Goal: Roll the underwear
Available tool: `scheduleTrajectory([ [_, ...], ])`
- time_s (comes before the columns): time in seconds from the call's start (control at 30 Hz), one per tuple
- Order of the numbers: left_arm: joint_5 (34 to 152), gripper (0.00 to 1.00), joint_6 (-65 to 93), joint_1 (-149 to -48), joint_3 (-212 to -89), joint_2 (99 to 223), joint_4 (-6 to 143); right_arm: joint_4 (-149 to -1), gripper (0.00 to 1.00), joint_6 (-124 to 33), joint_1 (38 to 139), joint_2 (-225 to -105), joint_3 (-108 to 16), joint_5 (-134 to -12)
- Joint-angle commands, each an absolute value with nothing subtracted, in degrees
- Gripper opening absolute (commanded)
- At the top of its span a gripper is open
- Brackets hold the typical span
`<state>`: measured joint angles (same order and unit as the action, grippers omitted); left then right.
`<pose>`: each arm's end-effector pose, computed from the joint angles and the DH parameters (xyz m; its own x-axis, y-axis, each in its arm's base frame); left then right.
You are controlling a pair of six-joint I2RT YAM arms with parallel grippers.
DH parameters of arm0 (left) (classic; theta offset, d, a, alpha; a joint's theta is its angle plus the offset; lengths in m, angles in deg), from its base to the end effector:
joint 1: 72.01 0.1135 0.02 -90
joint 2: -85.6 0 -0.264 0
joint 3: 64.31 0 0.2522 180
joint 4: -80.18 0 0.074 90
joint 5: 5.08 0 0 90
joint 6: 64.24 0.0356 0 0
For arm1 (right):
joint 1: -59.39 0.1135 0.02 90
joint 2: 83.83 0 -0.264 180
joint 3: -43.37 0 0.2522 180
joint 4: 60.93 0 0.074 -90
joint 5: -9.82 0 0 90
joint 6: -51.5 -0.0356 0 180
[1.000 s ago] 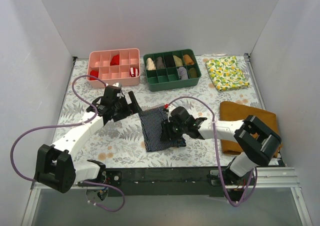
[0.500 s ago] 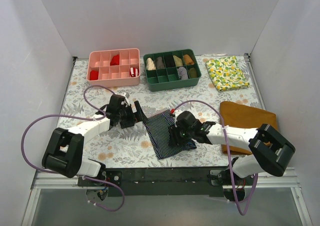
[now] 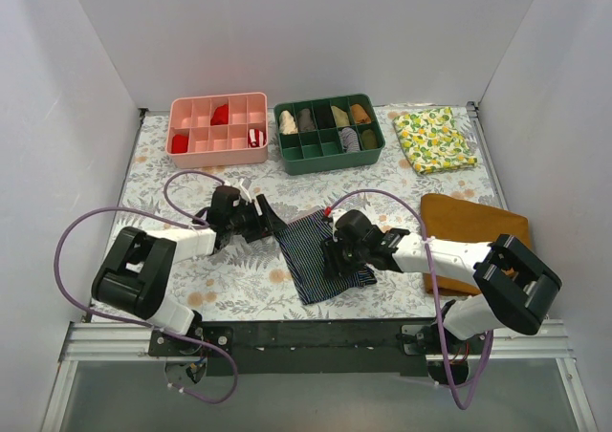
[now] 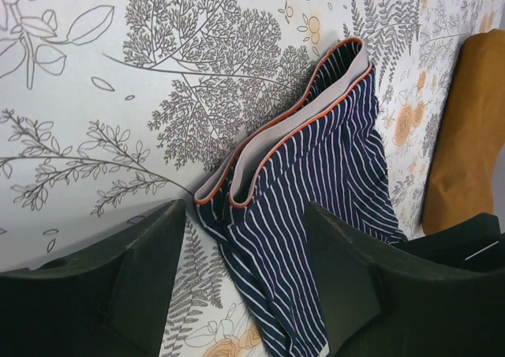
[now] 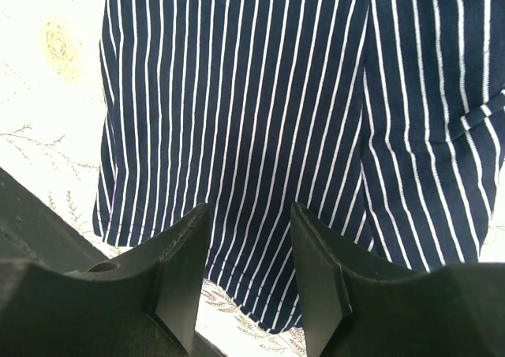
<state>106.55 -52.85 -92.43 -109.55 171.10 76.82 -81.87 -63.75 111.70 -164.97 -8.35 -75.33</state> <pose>0.2478 -0.1062 0.1398 -0.6908 -0.7152 0.1063 -0.5203 0.3896 -0.7599 0.1620 0.2146 0.1662 -0.7762 -0.3095 -0.5492 -0.5422 0.7723 0.3310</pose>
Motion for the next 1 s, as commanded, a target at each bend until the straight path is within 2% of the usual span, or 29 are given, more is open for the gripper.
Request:
scheduleTrajectory([
  [0.0,106.2,0.59,-52.7,-92.3,-108.7,174.5,79.6,-83.0,0.53,-63.1,112.0,-165.5,-10.8,-76.0],
  [0.1,106.8,0.54,-52.8,-92.2,-108.9,175.5,80.2,-83.0,0.53,-63.3,111.9,-165.3,-11.2,-75.9],
  [0.3,106.5,0.52,-52.8,-92.2,-107.9,175.1,79.9,-83.3,0.53,-63.3,112.0,-165.5,-11.4,-76.0],
  [0.77,106.6,0.55,-53.3,-92.2,-104.0,172.0,81.8,-83.2,0.53,-63.9,111.9,-166.4,-11.8,-75.7],
  [0.87,106.3,0.51,-53.4,-92.2,-104.4,173.8,82.4,-83.3,0.53,-63.9,112.0,-166.3,-11.8,-75.7],
  [0.97,106.4,0.43,-53.4,-92.2,-105.6,175.9,82.9,-83.3,0.53,-63.8,112.0,-166.2,-11.7,-75.8],
])
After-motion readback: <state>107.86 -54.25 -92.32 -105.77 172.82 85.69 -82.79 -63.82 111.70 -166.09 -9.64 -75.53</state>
